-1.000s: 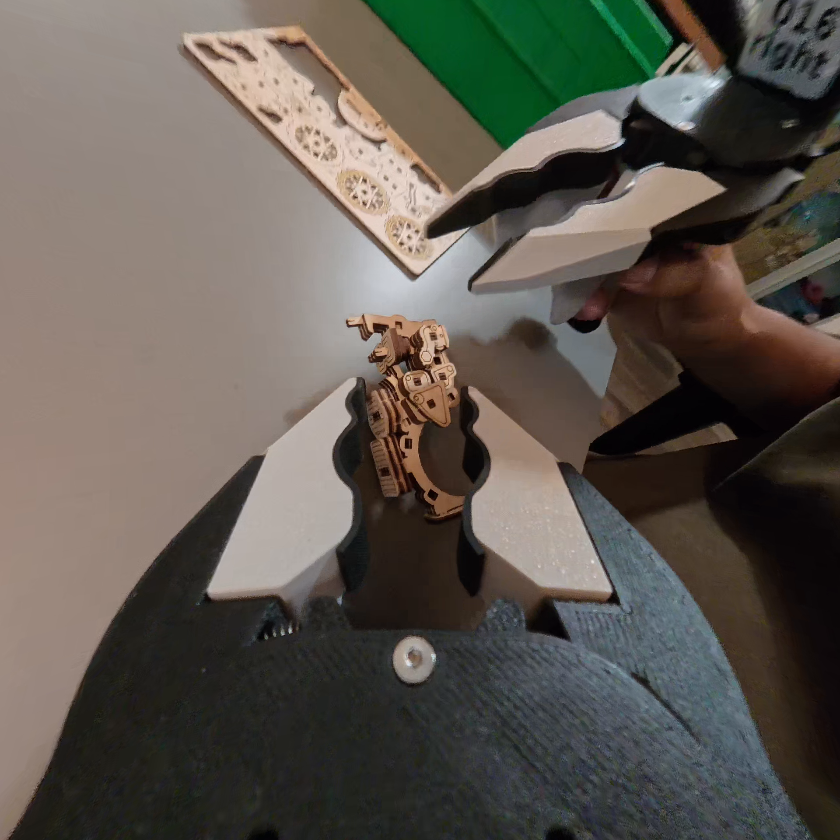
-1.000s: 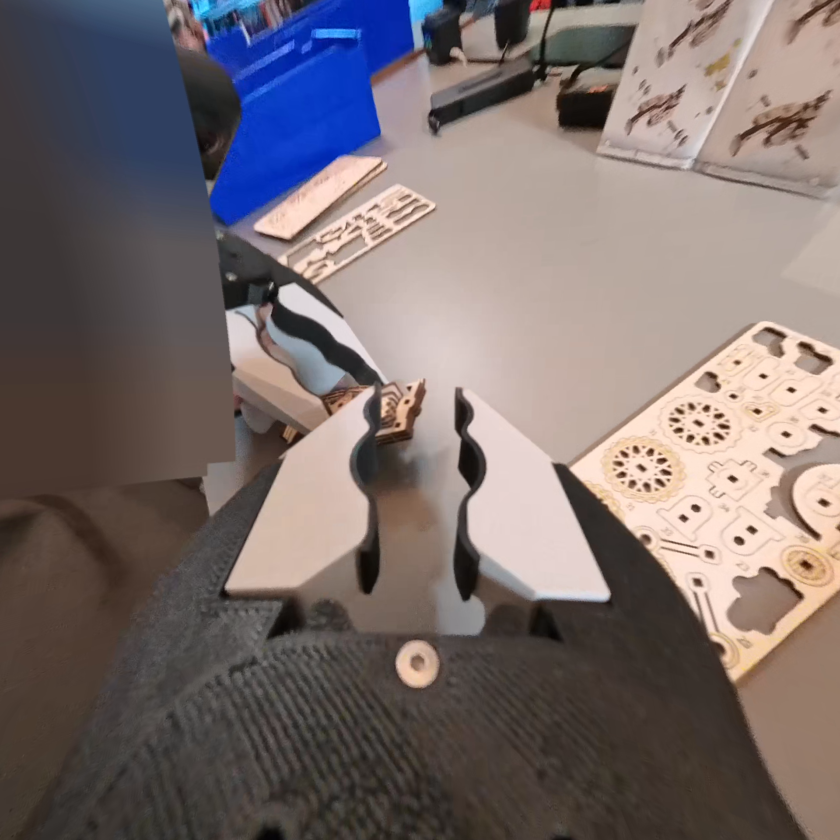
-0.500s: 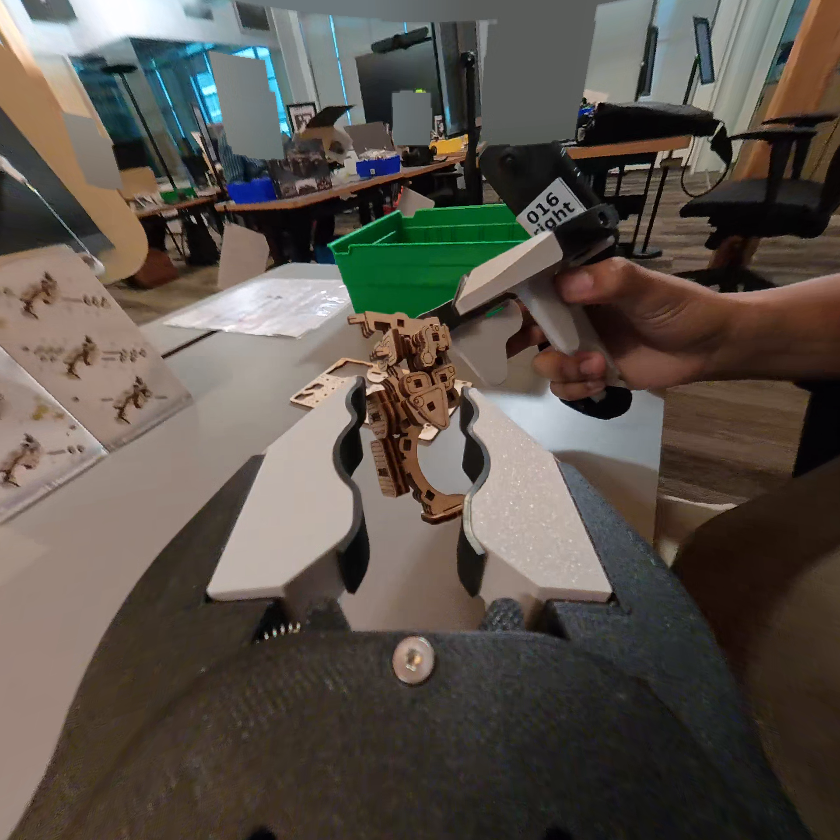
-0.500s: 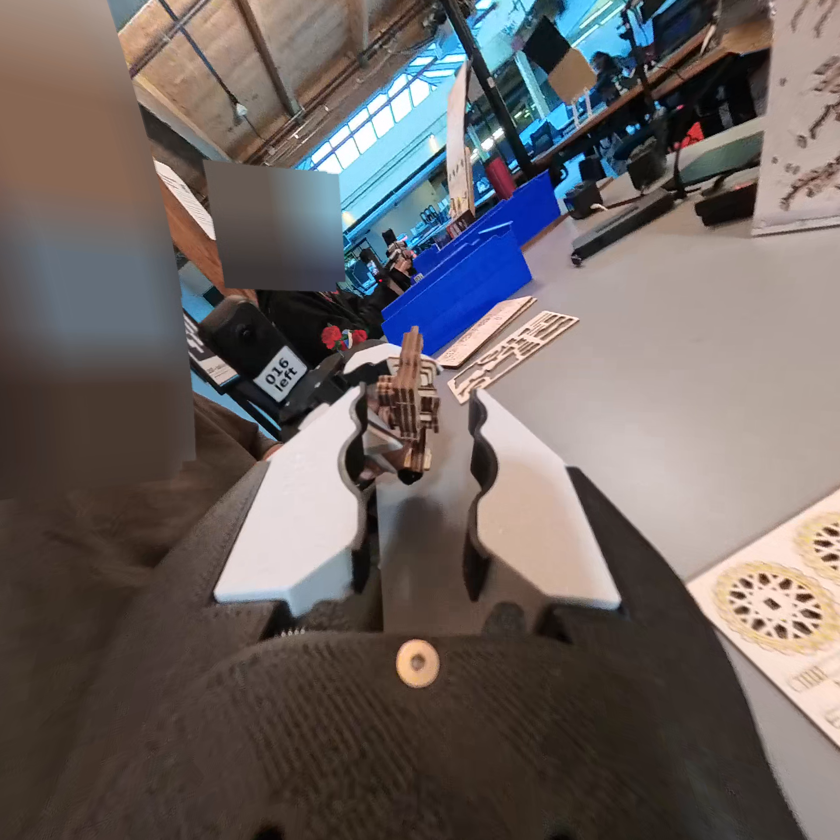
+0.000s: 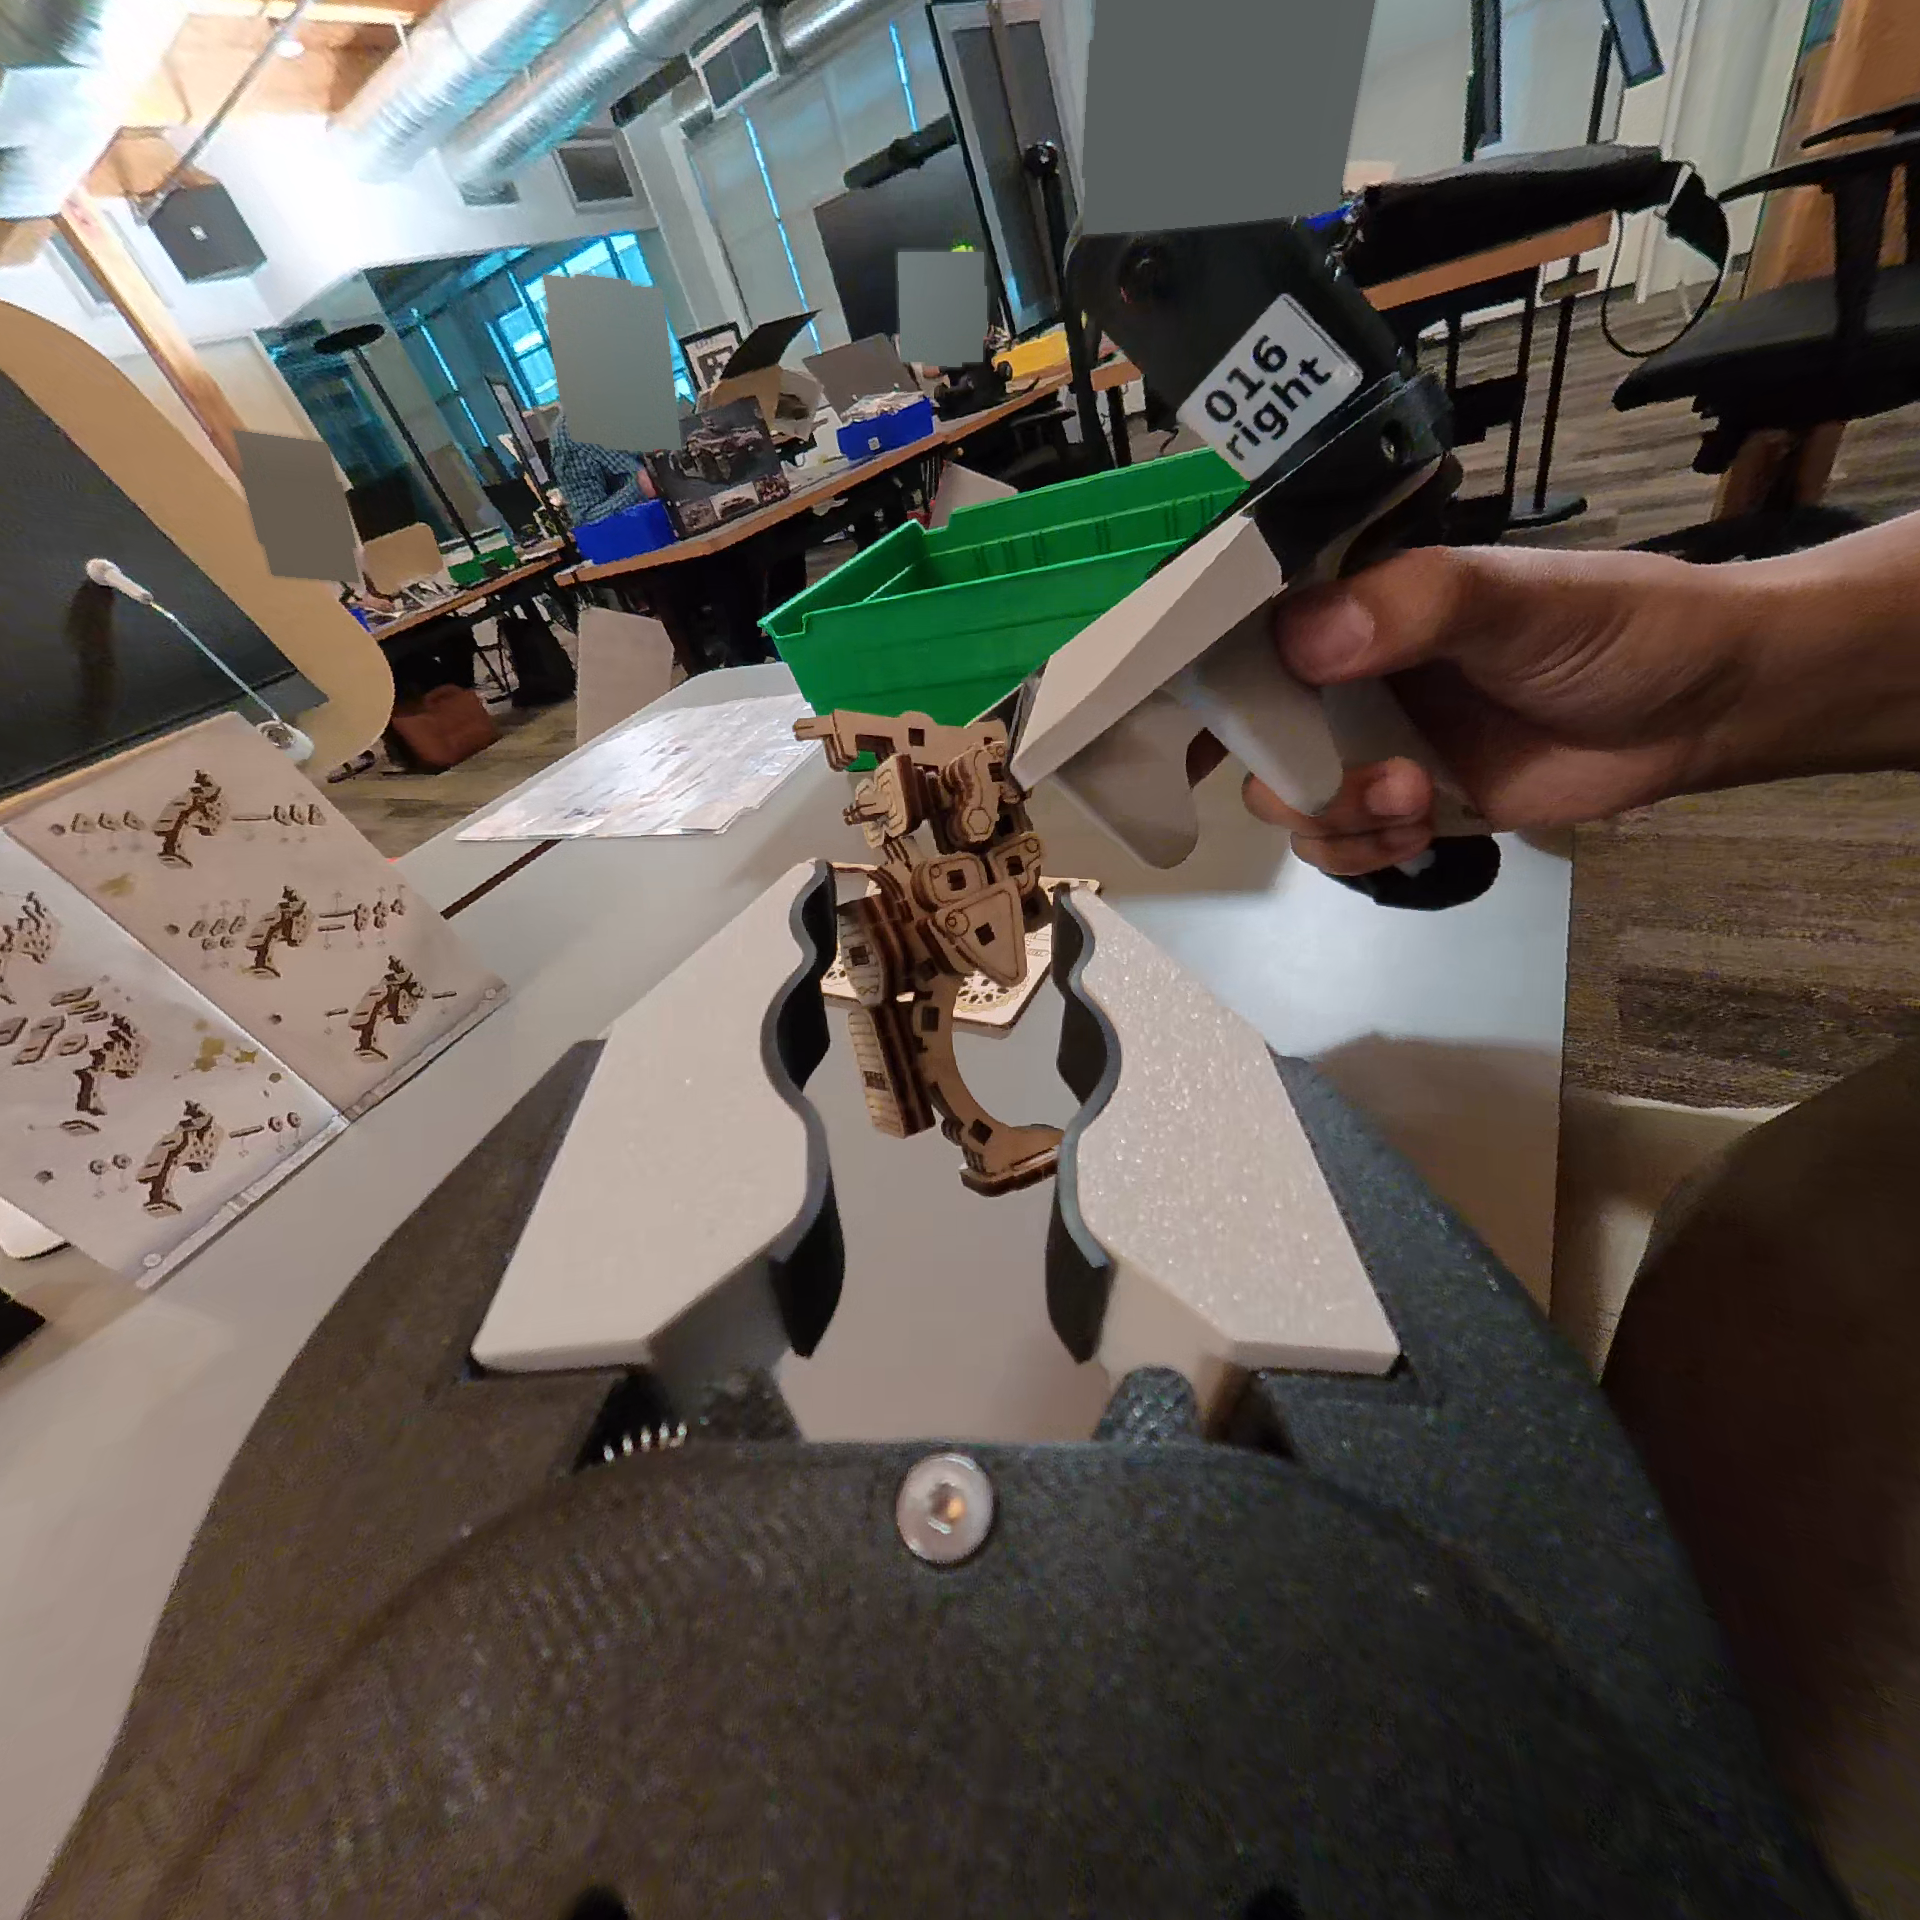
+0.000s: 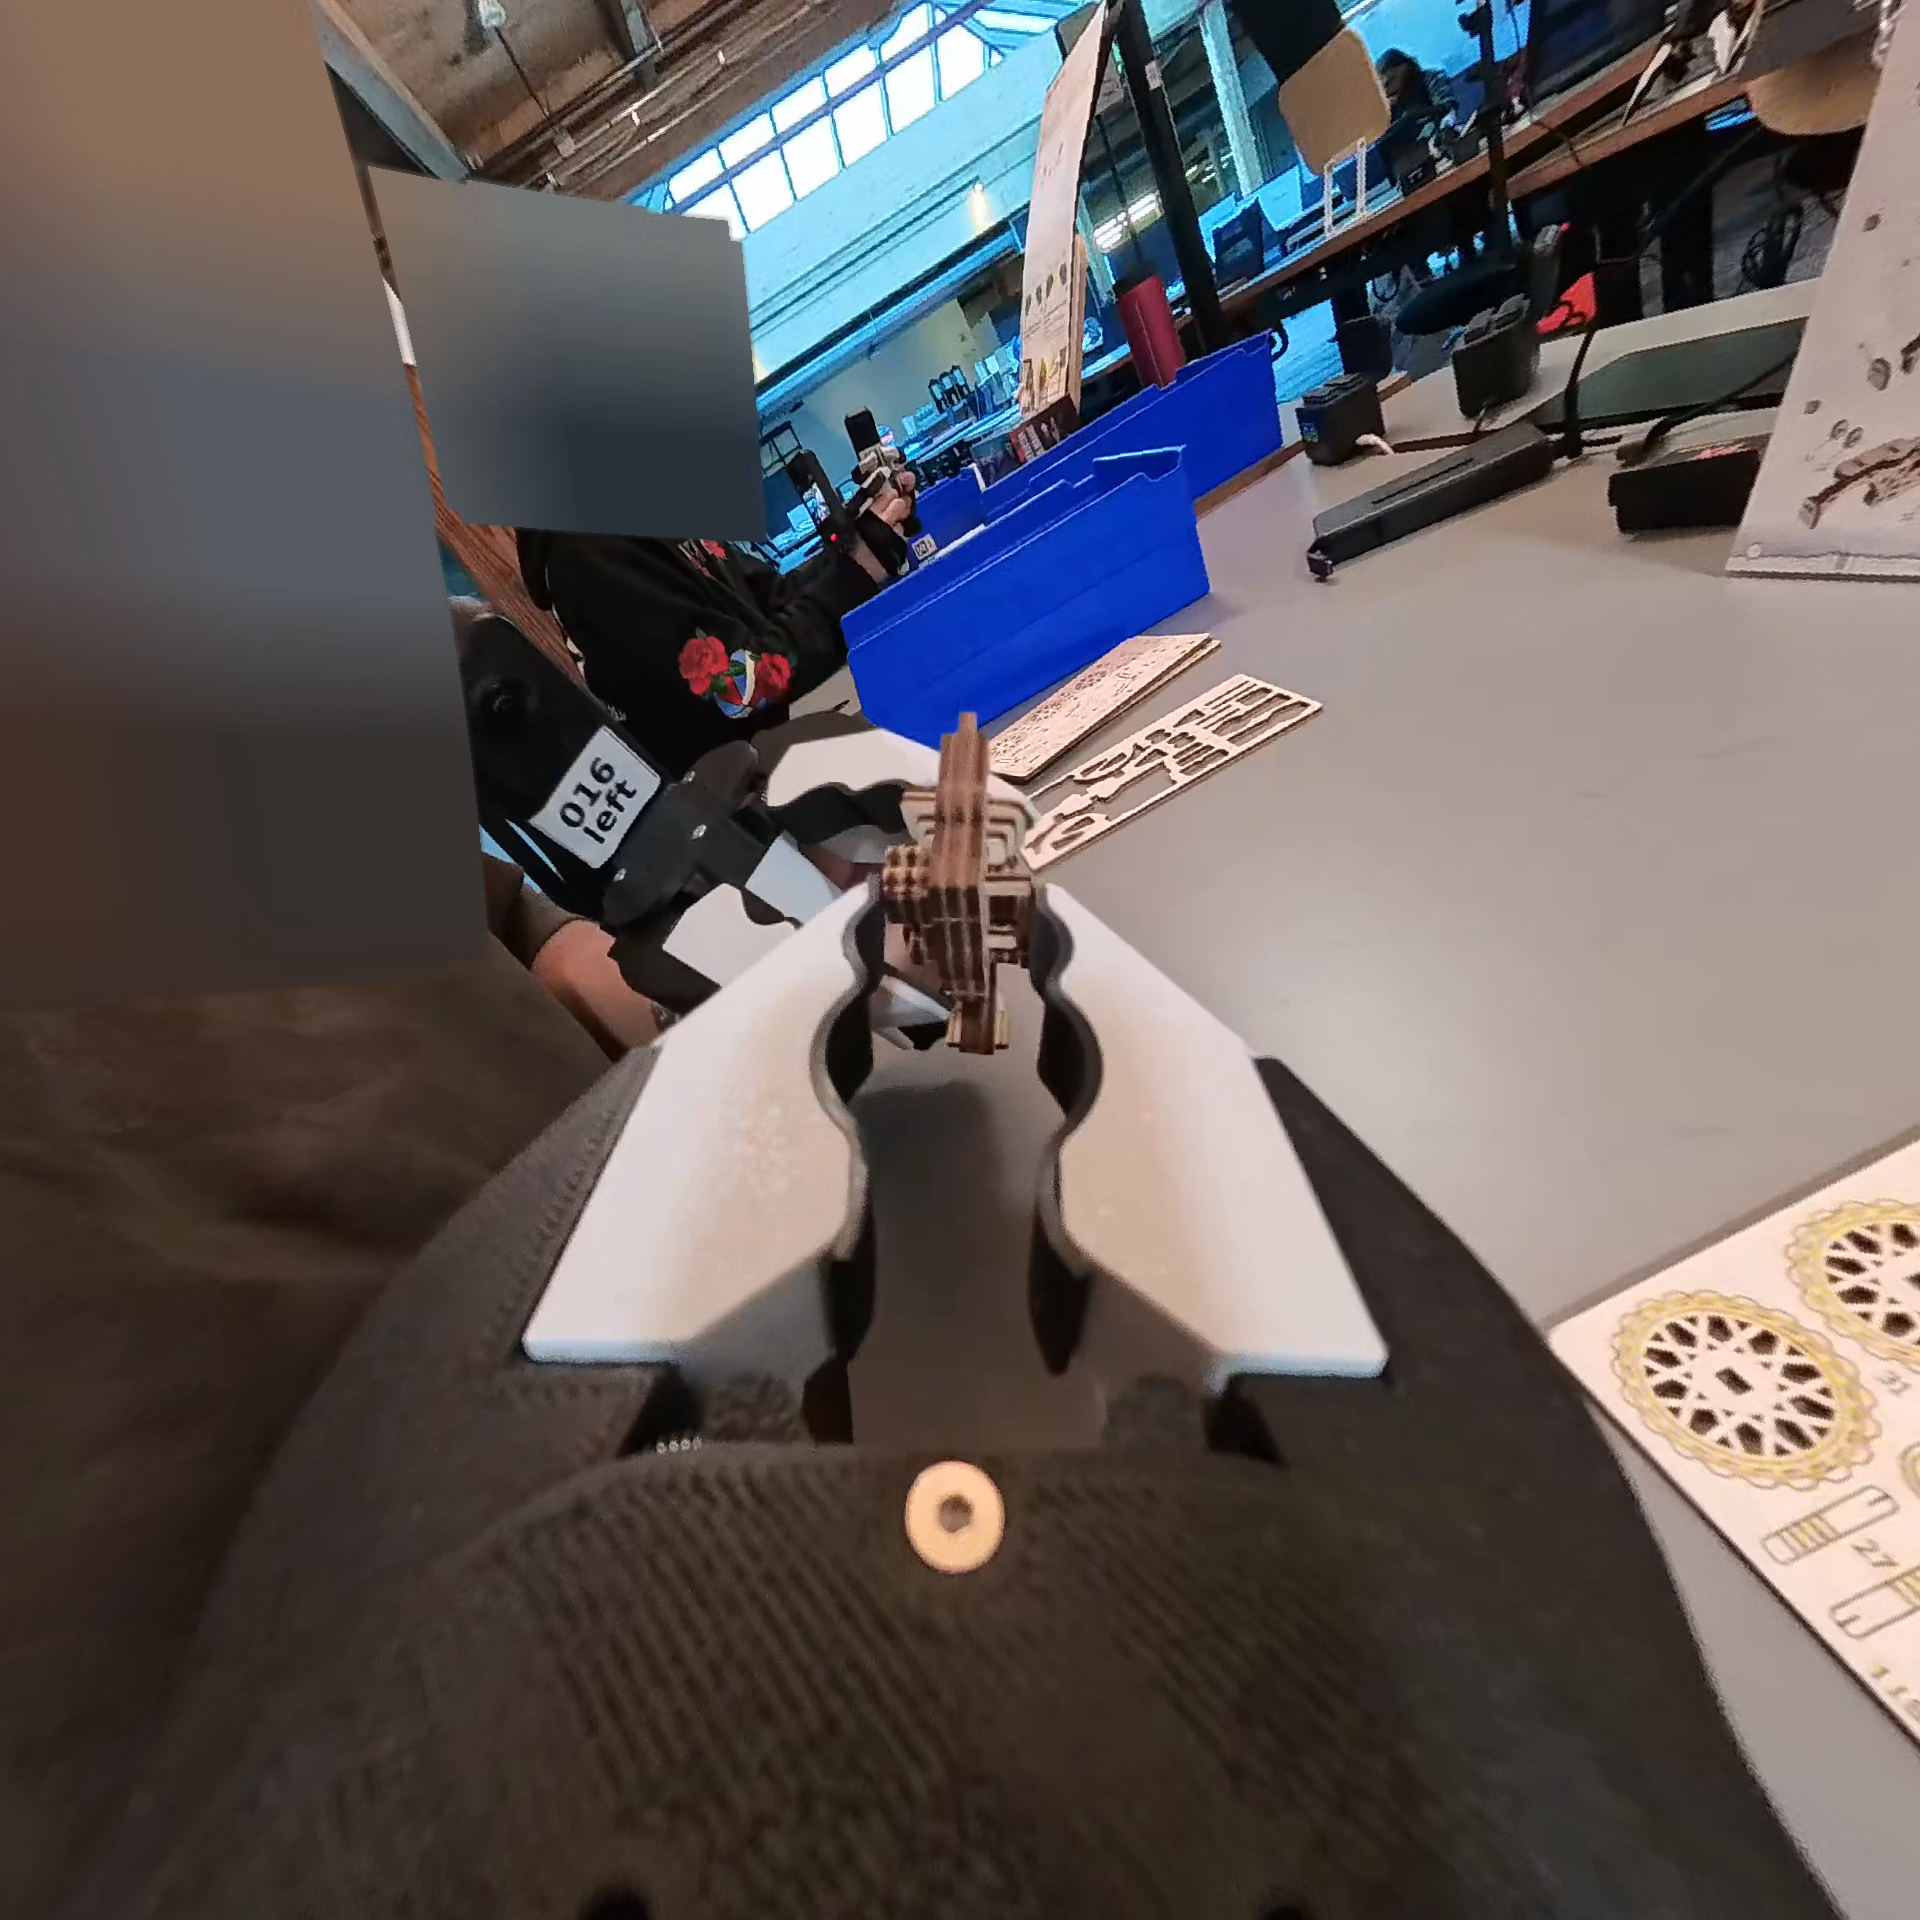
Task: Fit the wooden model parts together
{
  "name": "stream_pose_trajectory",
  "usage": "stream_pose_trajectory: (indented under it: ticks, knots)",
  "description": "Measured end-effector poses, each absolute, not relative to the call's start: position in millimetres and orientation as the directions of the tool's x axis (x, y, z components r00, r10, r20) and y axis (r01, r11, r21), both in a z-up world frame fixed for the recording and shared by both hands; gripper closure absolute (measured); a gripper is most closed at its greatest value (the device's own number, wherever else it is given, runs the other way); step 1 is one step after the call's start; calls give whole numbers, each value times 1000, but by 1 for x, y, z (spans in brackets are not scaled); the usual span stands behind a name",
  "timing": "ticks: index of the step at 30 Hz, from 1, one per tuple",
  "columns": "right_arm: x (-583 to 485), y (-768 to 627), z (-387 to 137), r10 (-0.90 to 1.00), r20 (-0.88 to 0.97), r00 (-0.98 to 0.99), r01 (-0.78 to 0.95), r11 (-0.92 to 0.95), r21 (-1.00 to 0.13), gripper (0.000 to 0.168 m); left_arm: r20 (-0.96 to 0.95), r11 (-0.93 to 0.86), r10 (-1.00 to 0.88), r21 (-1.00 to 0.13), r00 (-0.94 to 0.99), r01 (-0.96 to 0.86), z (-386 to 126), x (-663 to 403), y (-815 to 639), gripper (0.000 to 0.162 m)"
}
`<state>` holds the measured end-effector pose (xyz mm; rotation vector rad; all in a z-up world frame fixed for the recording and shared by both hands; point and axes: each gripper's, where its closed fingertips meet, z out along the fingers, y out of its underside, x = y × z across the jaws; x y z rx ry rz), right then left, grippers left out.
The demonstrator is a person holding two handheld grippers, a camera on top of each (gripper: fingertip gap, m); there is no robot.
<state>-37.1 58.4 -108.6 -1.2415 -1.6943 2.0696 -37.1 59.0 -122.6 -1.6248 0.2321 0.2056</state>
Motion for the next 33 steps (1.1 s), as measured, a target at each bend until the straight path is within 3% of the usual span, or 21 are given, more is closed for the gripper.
stream_pose_trajectory:
  ticks: [9, 18, 24, 29, 33]
  knots:
    - [-33, 63, -106, 676, -332, -658, 265, -204, -942, 143, -201, 6, -17, -980, 980, -201, -119, -39, 54, 113]
    - [-16, 54, -113, 628, -185, -756, 209, -36, -977, 143, 212, -54, -279, -977, 937, 205, -119, -25, 50, 110]
    - [-9, 38, -115, 586, -142, -798, 182, 10, -983, 143, 171, -79, -323, -985, 931, 153, -124, -12, 49, 112]
    - [-8, 36, -114, 579, -133, -805, 169, 9, -986, 143, 145, -69, -378, -989, 914, 128, -122, -3, 45, 133]
    - [-7, 35, -112, 567, -134, -813, 157, -8, -988, 142, 135, -55, -389, -991, 911, 123, -120, -1, 43, 136]
